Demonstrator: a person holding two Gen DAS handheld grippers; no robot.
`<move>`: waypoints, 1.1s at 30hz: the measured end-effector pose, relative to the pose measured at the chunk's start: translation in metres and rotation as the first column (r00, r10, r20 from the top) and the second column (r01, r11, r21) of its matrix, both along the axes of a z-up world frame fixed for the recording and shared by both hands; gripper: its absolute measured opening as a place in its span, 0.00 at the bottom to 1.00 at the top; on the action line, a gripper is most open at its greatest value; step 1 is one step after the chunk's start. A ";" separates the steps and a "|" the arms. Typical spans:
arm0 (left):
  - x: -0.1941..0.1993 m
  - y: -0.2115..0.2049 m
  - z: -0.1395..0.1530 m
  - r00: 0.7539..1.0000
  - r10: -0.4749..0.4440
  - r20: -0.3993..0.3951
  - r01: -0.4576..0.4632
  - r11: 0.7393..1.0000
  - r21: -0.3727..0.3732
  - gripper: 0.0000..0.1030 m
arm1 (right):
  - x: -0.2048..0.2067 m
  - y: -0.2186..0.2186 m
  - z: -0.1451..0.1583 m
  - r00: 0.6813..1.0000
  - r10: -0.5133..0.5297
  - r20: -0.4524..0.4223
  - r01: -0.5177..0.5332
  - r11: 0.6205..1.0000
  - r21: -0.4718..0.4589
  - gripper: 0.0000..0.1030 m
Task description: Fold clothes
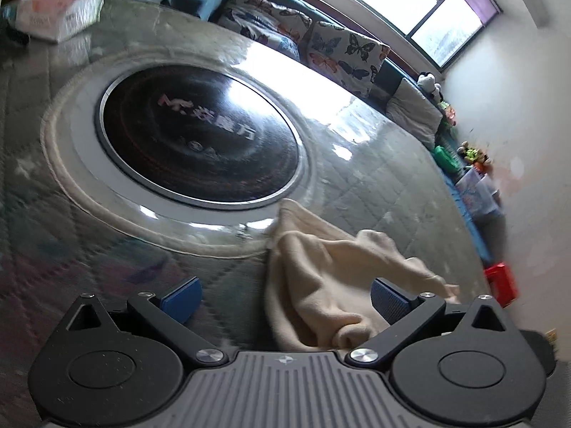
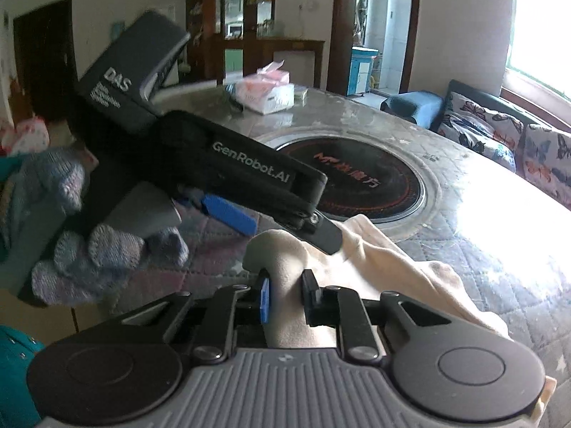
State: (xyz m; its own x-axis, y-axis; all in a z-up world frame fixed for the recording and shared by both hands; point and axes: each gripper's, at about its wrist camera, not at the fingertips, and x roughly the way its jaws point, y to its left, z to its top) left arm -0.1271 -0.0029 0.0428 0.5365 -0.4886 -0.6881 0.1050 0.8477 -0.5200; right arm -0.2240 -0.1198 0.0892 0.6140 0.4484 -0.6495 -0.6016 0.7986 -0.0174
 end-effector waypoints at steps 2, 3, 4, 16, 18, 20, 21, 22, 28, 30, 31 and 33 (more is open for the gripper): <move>0.001 -0.004 -0.001 1.000 0.000 -0.006 0.000 1.000 -0.024 0.96 | -0.001 -0.006 0.001 1.000 -0.003 0.002 0.003 1.000 0.021 0.15; 0.001 -0.005 -0.002 1.000 -0.003 -0.007 0.002 0.999 -0.047 0.93 | -0.001 -0.008 0.001 1.000 -0.002 0.002 0.002 1.000 0.029 0.15; 0.002 -0.007 -0.003 1.000 -0.007 -0.011 0.007 0.998 -0.069 0.88 | -0.002 -0.009 0.002 1.000 -0.001 0.001 0.001 0.999 0.036 0.15; 0.007 -0.015 -0.010 1.000 -0.025 -0.010 0.025 0.998 -0.059 0.26 | -0.012 -0.039 0.001 1.000 -0.030 -0.008 0.031 0.993 0.118 0.27; 0.007 -0.015 -0.010 0.999 -0.033 -0.004 0.033 0.998 -0.048 0.25 | -0.014 -0.050 0.002 0.998 -0.057 -0.011 0.058 0.989 0.135 0.33; 0.006 -0.016 -0.010 0.999 -0.040 0.003 0.040 0.998 -0.038 0.24 | -0.019 -0.066 0.005 0.994 -0.107 -0.012 0.108 0.982 0.153 0.39; 0.006 -0.016 -0.010 0.999 -0.043 0.008 0.043 0.999 -0.031 0.23 | -0.020 -0.075 0.005 0.989 -0.144 -0.011 0.144 0.977 0.155 0.39; 0.005 -0.017 -0.009 0.999 -0.045 0.013 0.045 0.999 -0.024 0.23 | -0.021 -0.085 0.006 0.983 -0.184 -0.011 0.183 0.970 0.157 0.41; 0.006 -0.022 -0.008 0.998 -0.064 0.027 0.064 0.998 0.011 0.23 | -0.022 -0.154 -0.004 0.894 -0.446 -0.038 0.447 0.883 0.146 0.44; 0.006 -0.023 -0.007 0.997 -0.069 0.028 0.068 0.997 0.019 0.23 | -0.021 -0.175 -0.011 0.850 -0.525 -0.054 0.527 0.839 0.138 0.46; 0.007 -0.024 -0.007 0.997 -0.072 0.030 0.071 0.997 0.024 0.23 | -0.021 -0.186 -0.015 0.826 -0.560 -0.060 0.562 0.816 0.133 0.49; 0.008 -0.026 -0.006 0.996 -0.079 0.035 0.077 0.996 0.038 0.23 | -0.019 -0.199 -0.021 0.796 -0.600 -0.079 0.605 0.784 0.139 0.51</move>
State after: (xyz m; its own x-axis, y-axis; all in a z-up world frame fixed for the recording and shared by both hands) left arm -0.1189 -0.0286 0.0364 0.5227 -0.5049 -0.6869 0.1901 0.8545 -0.4834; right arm -0.2435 -0.3187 0.0686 0.7743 0.0861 -0.6269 0.0043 0.9900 0.1413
